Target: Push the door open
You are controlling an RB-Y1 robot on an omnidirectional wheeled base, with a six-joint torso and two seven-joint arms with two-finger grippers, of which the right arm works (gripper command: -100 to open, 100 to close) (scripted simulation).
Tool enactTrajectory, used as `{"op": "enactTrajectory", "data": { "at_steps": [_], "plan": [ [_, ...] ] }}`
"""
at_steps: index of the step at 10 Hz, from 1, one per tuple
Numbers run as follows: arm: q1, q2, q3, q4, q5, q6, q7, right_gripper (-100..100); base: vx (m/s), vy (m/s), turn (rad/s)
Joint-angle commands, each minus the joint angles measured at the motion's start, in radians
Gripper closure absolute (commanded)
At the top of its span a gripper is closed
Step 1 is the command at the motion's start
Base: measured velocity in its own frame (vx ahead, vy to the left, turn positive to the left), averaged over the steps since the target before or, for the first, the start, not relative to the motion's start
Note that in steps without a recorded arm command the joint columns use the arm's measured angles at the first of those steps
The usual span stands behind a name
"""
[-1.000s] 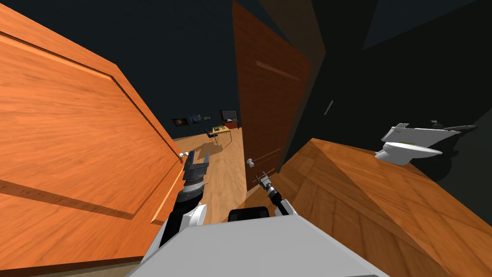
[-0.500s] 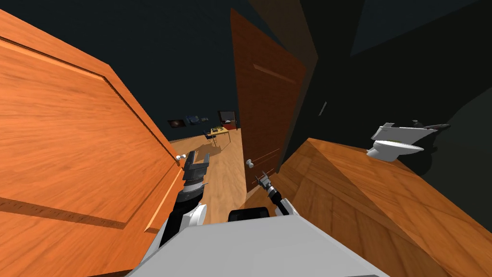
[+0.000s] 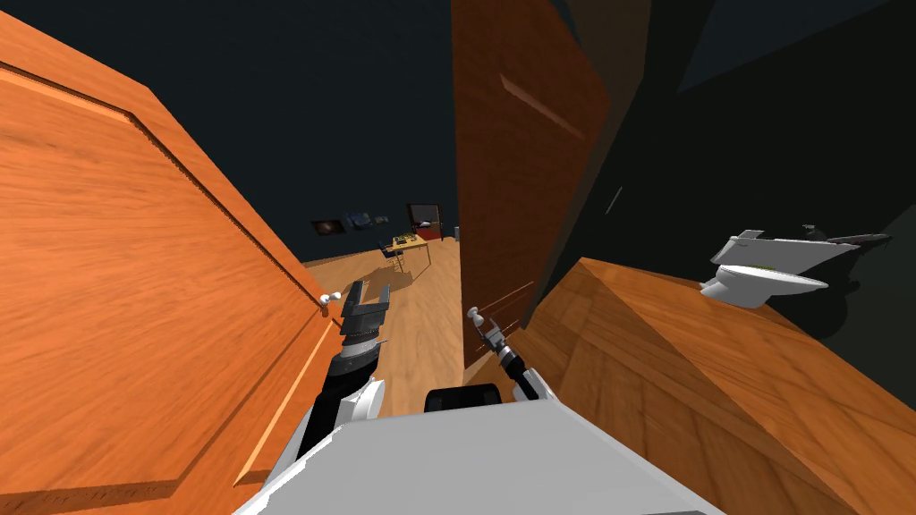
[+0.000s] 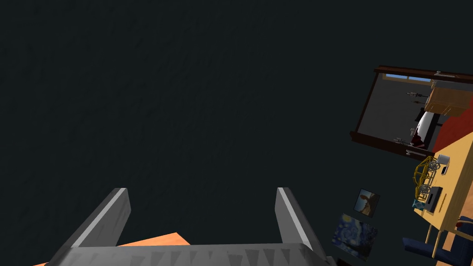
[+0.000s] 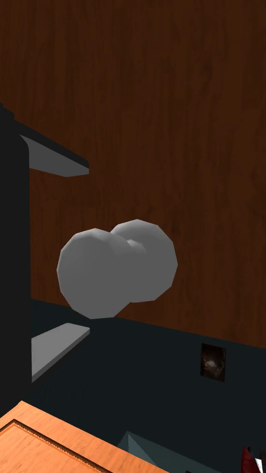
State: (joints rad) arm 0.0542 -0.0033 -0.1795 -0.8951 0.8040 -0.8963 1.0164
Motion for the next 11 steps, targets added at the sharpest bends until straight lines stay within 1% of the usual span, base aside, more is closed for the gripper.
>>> {"op": "enactTrajectory", "data": {
  "at_steps": [1,2,3,4,9,11],
  "plan": [
    [-0.004,0.030,-0.004,0.009,-0.004,-0.002,0.008,-100,0.192,0.061,0.029],
    [-0.005,0.047,-0.005,0.010,-0.005,-0.002,0.010,-100,0.138,0.052,0.015],
    [0.007,0.036,0.001,-0.010,0.000,0.002,0.001,-100,0.052,0.020,0.002],
    [0.007,0.036,0.001,-0.010,0.000,0.002,0.001,100,-0.006,0.002,0.014],
    [0.007,0.036,0.001,-0.010,0.000,0.002,0.001,100,-0.010,-0.002,0.001],
    [0.007,0.032,0.008,-0.003,-0.008,0.004,-0.043,100,0.014,0.011,-0.013]
  ]
}}
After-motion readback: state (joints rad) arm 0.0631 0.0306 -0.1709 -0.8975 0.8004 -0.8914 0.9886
